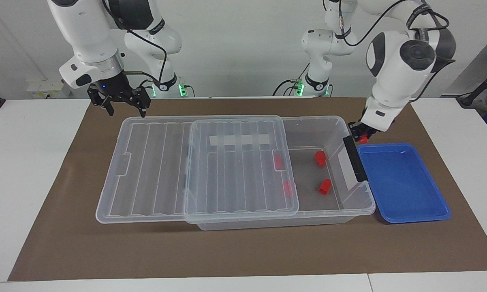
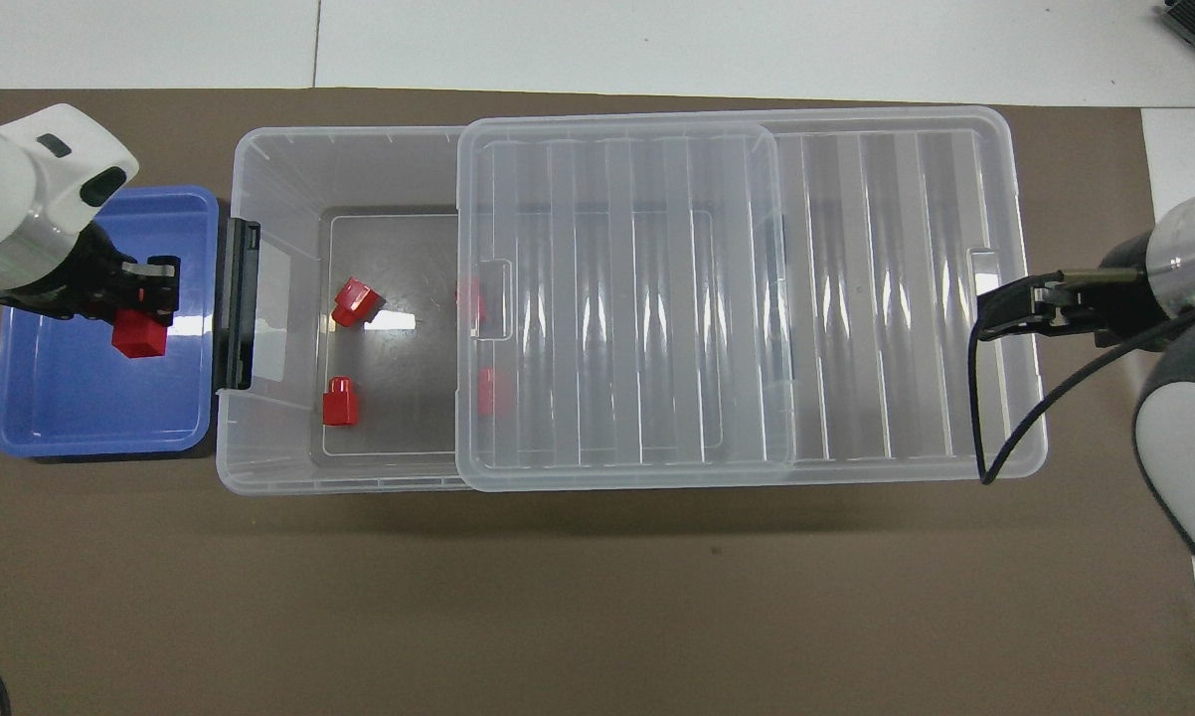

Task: Place red block in blue tray from box
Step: 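Lift the red block and lower it into the blue tray with the left gripper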

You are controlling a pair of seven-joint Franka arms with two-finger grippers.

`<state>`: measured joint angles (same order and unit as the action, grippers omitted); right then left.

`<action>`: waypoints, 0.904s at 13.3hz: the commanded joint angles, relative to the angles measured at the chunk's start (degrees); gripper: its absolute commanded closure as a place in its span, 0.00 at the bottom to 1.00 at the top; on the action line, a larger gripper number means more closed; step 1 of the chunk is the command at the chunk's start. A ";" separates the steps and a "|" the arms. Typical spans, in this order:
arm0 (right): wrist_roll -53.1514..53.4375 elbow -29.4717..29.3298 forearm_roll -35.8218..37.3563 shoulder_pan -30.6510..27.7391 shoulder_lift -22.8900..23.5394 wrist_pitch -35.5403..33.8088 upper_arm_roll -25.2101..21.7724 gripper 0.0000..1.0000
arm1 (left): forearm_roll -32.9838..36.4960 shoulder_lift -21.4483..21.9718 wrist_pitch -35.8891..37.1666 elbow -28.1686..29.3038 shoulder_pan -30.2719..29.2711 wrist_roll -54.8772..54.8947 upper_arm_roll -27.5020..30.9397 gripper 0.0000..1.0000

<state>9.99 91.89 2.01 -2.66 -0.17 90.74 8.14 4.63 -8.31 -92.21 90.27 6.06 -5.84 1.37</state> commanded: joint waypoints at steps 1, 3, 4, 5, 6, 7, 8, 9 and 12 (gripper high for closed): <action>1.00 1.28 -0.07 -0.68 -1.06 1.01 0.29 0.00 | -1.11 0.40 -3.64 1.74 -6.91 13.07 -0.22 1.00; 0.74 1.28 -0.16 -0.77 -0.98 1.01 0.21 0.00 | -1.11 1.62 -12.24 6.91 -11.67 21.44 -0.22 1.00; 0.82 1.28 -0.16 -0.77 -0.97 1.10 0.12 0.00 | -1.11 1.63 -16.38 9.81 -12.04 23.66 -0.14 1.00; 0.82 1.28 -0.16 -0.77 -0.97 1.10 0.12 0.00 | -1.11 1.54 -20.25 12.28 -12.13 24.37 0.04 1.00; 0.82 1.36 -0.16 -0.77 -0.97 1.10 0.12 0.00 | -1.11 1.37 -25.07 15.09 -12.30 24.47 0.04 1.00; 0.82 1.45 -0.16 -0.86 -1.06 1.19 0.03 0.00 | -1.02 1.10 -29.47 17.55 -13.35 24.47 -0.05 1.00; 0.91 1.54 -0.16 -1.47 -0.98 1.36 0.03 0.00 | -1.02 0.75 -32.82 19.66 -13.79 24.99 0.04 1.00; 0.74 1.98 -0.25 -1.74 -0.97 3.45 0.03 0.16 | -1.02 -0.21 -35.47 21.25 -14.84 26.65 -0.05 1.00; -3.46 7.15 -0.33 -5.16 -1.50 9.60 -0.06 1.00 | -1.11 -4.34 -43.20 22.32 -15.99 29.73 -0.05 1.00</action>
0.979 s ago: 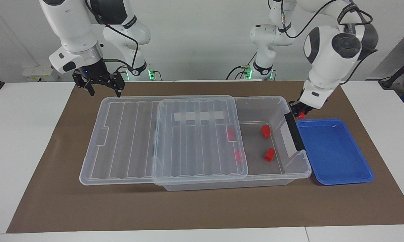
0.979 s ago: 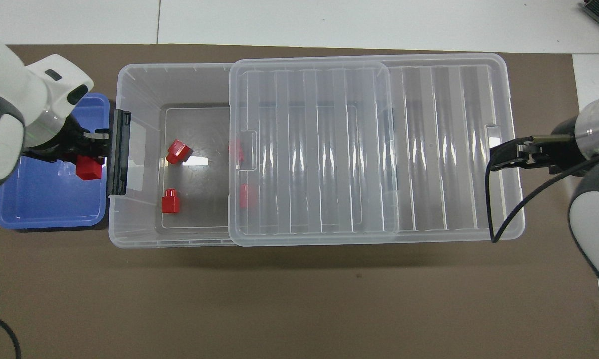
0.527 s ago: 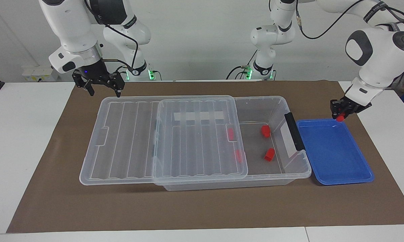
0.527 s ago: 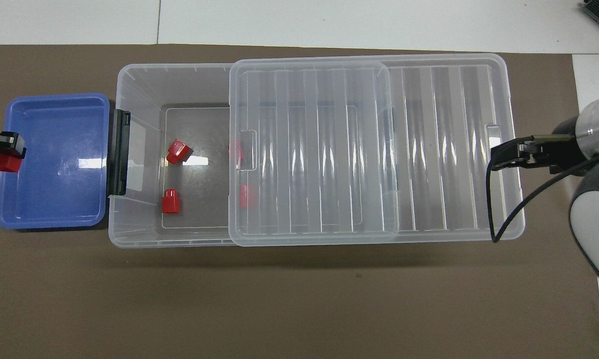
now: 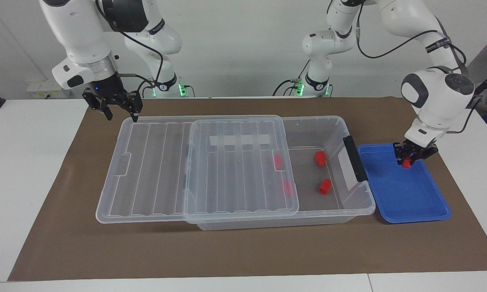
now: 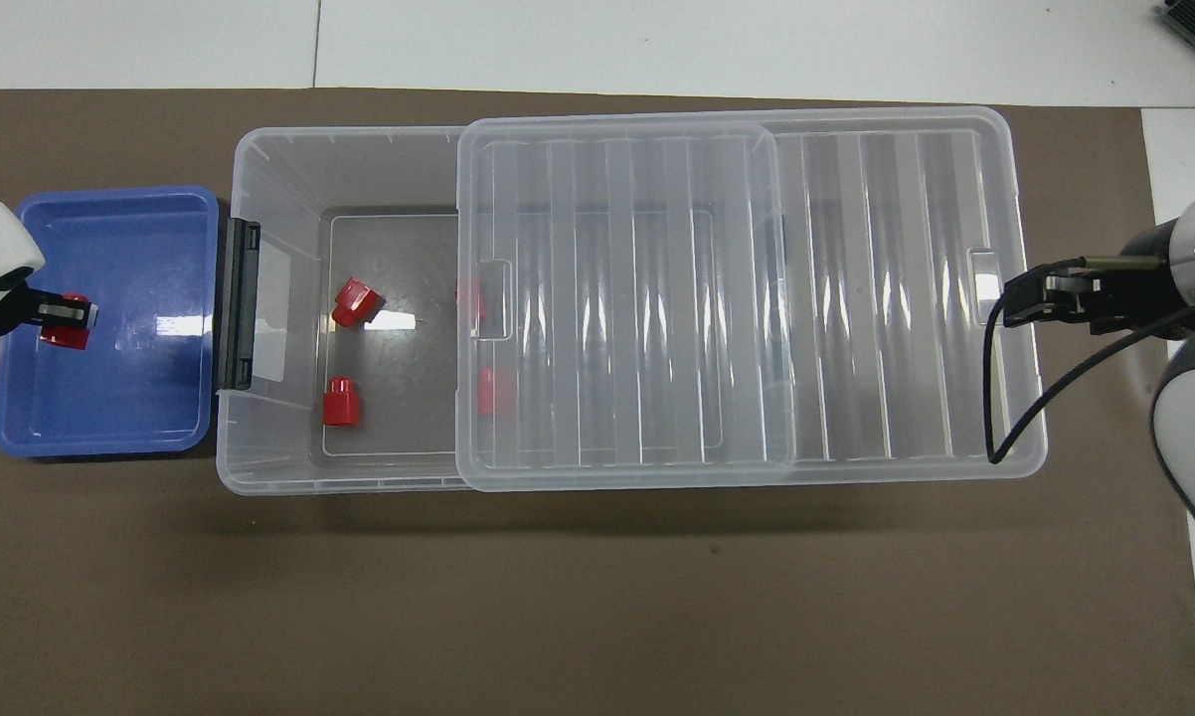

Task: Place red block in blue tray from box
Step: 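Lift the red block and lower it into the blue tray with the left gripper, then slide the lid back over the box with the right gripper while the left gripper holds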

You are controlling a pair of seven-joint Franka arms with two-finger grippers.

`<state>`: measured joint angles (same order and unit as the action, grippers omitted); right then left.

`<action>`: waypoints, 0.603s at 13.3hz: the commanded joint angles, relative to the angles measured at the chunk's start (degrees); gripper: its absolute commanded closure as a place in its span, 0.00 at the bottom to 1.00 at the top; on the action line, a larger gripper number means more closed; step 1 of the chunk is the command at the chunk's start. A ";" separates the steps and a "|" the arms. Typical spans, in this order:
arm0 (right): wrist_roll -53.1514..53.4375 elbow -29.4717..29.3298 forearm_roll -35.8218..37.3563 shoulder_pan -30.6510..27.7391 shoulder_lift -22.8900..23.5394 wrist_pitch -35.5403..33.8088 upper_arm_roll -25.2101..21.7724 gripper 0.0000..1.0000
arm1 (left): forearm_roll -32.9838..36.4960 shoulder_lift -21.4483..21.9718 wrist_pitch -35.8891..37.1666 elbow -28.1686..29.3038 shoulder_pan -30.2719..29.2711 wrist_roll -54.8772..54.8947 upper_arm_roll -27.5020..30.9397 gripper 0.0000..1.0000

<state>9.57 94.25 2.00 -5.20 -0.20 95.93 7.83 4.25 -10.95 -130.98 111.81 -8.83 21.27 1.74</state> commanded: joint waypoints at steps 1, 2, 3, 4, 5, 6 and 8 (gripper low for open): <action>-4.37 6.28 -0.33 -3.58 -1.56 6.87 0.17 1.00 | -0.73 -2.92 -5.77 0.86 -1.71 3.07 -0.42 1.00; -4.47 8.13 -0.33 -4.64 -1.56 9.77 0.17 1.00 | -0.73 -3.63 -6.65 1.04 -2.06 3.16 -0.51 1.00; -4.47 9.88 -0.33 -5.43 -1.39 13.02 0.17 1.00 | -1.17 -4.51 -7.53 1.30 -1.98 3.25 -0.59 1.00; -4.47 11.38 -0.33 -6.57 -0.86 15.57 0.17 1.00 | -3.44 -5.56 -8.93 1.30 -1.89 3.34 -0.68 1.00; -4.56 12.79 -0.33 -8.32 -0.42 18.65 0.17 1.00 | -5.89 -6.18 -10.42 1.91 -1.54 3.34 -0.68 1.00; -4.56 14.02 -0.33 -9.56 0.10 21.81 0.17 1.00 | -6.09 -6.36 -11.57 2.44 -1.62 3.51 -0.68 1.00; -5.26 15.00 -0.25 -11.23 2.82 25.78 0.17 1.00 | -6.36 -6.36 -12.37 3.41 -1.36 3.51 -0.68 1.00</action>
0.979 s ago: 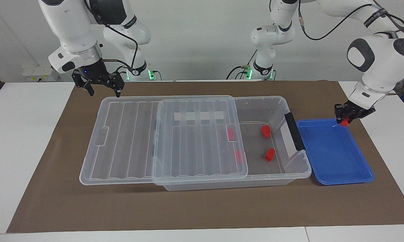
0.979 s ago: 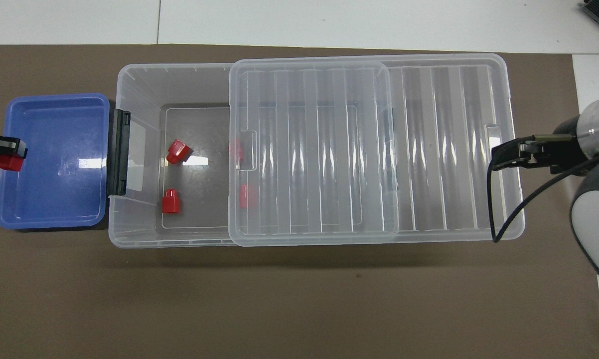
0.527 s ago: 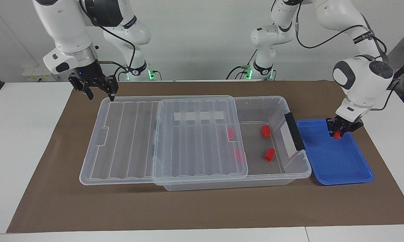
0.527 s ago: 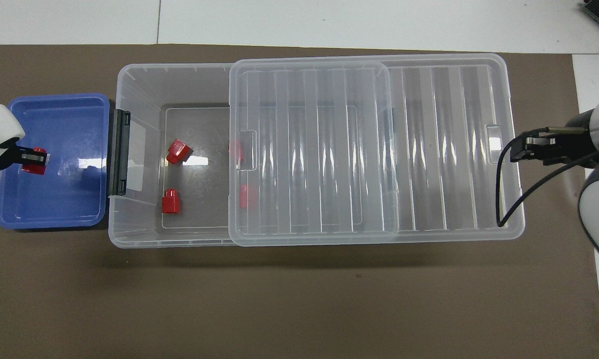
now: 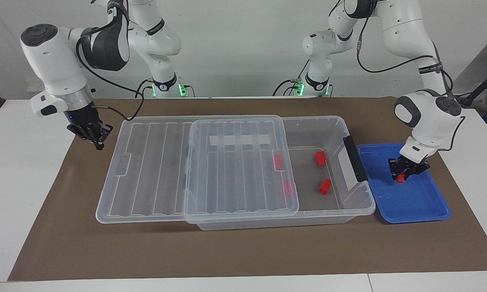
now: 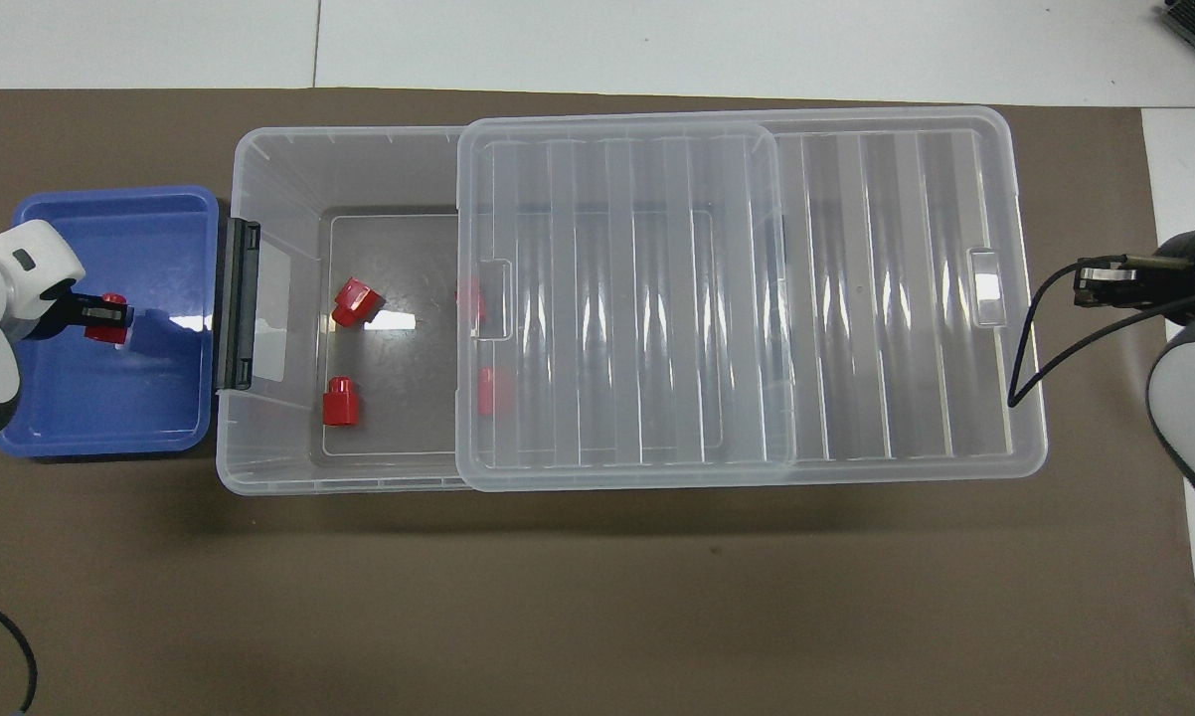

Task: Place red block in blue tray from box
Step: 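Slide the lid back over the box with the right gripper while the left gripper holds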

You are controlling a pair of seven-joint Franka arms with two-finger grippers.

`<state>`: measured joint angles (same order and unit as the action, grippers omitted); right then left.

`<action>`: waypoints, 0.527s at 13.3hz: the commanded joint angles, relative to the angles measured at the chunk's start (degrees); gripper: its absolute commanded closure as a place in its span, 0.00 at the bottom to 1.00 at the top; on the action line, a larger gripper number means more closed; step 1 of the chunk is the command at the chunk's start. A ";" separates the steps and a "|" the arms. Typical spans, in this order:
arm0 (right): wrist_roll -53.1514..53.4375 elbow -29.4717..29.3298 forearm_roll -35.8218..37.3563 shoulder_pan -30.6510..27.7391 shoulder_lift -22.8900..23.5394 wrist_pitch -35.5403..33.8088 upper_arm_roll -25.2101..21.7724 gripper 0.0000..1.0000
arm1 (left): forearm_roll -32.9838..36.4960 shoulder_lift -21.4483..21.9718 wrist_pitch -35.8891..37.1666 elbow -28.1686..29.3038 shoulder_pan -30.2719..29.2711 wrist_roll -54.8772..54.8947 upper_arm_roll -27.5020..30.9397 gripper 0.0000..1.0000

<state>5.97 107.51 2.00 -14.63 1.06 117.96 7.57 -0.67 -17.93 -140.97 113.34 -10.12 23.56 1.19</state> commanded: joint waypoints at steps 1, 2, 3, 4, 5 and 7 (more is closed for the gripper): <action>-1.75 1.73 -0.24 -2.33 2.89 5.51 0.43 1.00 | -1.44 0.62 -3.08 2.49 -0.16 1.23 -0.23 1.00; -1.75 1.73 -0.24 -2.42 3.33 6.05 0.43 1.00 | -1.44 0.62 -4.04 2.85 -0.34 1.23 -0.14 1.00; -1.75 1.73 -0.24 -2.25 3.60 5.97 0.43 1.00 | -1.44 0.62 -4.31 3.02 -0.42 1.23 -0.14 1.00; -1.66 1.73 -0.24 -1.64 3.60 5.96 0.43 1.00 | -1.44 0.62 -4.49 3.29 -0.51 1.32 -0.14 1.00; -1.66 1.65 -0.24 -1.11 3.60 5.79 0.60 1.00 | -1.44 0.62 -4.75 3.72 -0.60 1.32 -0.14 1.00; -1.66 1.65 -0.24 0.47 3.60 5.26 0.60 1.00 | -1.52 0.62 -7.20 5.39 -0.69 1.23 -0.23 1.00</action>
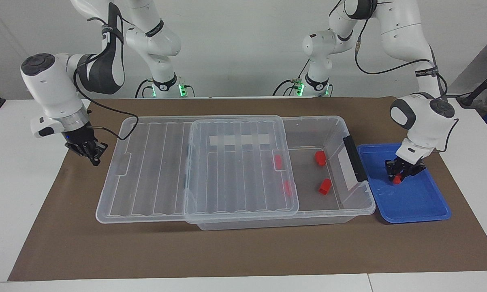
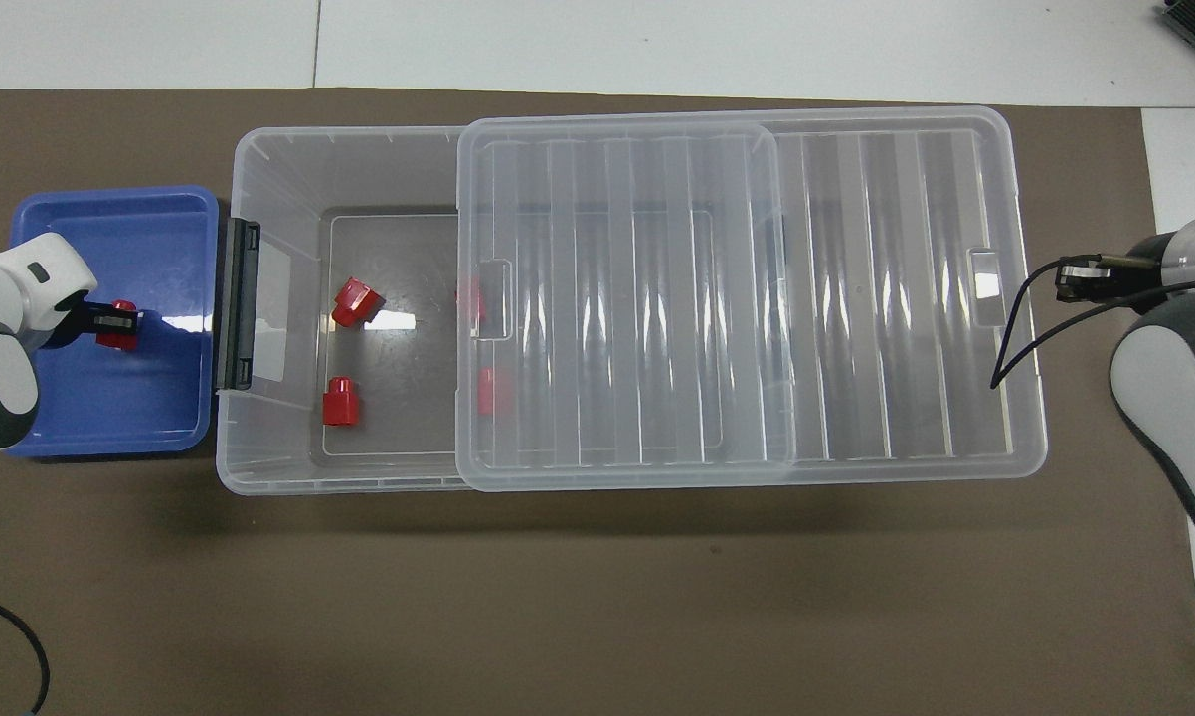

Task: Place red block in blue tray from box
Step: 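Slide the lid back over the box with the right gripper while the left gripper holds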

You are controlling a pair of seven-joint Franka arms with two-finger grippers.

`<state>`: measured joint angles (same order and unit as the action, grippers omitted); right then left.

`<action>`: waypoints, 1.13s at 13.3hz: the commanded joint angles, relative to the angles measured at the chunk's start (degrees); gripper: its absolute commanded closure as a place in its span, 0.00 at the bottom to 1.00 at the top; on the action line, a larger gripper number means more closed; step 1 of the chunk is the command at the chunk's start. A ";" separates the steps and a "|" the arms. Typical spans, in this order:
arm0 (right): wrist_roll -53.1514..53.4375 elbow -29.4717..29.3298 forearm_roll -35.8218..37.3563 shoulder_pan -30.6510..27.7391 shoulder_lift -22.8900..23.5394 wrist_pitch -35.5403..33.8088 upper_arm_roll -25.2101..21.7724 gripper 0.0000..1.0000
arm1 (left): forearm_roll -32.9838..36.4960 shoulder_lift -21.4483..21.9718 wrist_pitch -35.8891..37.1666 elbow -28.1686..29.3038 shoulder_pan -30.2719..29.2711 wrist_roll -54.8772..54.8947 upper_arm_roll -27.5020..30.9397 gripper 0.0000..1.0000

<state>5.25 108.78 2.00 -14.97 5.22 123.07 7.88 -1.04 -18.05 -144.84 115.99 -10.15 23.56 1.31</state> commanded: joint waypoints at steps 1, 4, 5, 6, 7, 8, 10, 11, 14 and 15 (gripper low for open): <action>-0.94 0.38 -0.24 1.69 -0.56 -0.02 0.38 1.00 | -2.20 0.73 -3.60 3.09 -0.66 1.22 -0.34 1.00; -2.17 0.21 -0.24 4.85 -0.65 -0.28 0.56 1.00 | -6.08 0.73 -3.60 3.10 -0.48 1.22 -0.16 0.99; -2.17 0.21 -0.33 5.90 -0.65 -0.28 0.56 1.00 | -6.08 0.73 -3.69 3.10 -0.48 1.22 -0.16 0.95; -2.17 0.21 -0.33 7.39 -0.73 -0.28 0.56 1.00 | -6.08 0.73 -3.69 3.10 -0.40 1.22 -0.16 0.91; -2.17 0.21 -0.33 8.54 -0.82 -0.28 0.64 1.00 | -6.08 0.64 -3.87 3.18 -0.40 1.22 -0.16 0.91; -2.17 0.29 -0.33 10.03 -0.91 -0.37 0.64 1.00 | -6.08 0.64 -3.87 3.18 -0.40 1.22 -0.16 0.91; -2.17 0.29 -0.33 12.23 -1.09 -1.59 0.65 1.00 | -6.08 0.64 -4.22 3.18 -0.40 1.22 -0.16 0.91; -2.17 0.29 -0.33 13.11 -1.17 -2.04 0.65 1.00 | -6.08 0.47 -4.31 3.27 -0.31 1.22 -0.16 0.80; -1.82 0.47 -0.41 16.80 -1.35 -2.65 0.65 1.00 | -6.08 0.03 -5.27 3.27 -0.04 1.31 -0.07 0.35; -1.56 0.47 -0.68 17.94 -1.44 -2.57 0.65 1.00 | -6.08 0.03 -5.27 3.27 -0.13 1.31 -0.07 0.35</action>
<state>4.76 108.75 2.00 1.39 4.87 121.50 8.42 -5.78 -18.19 -148.05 118.01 -10.16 23.64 1.34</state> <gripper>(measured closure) 0.991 0.542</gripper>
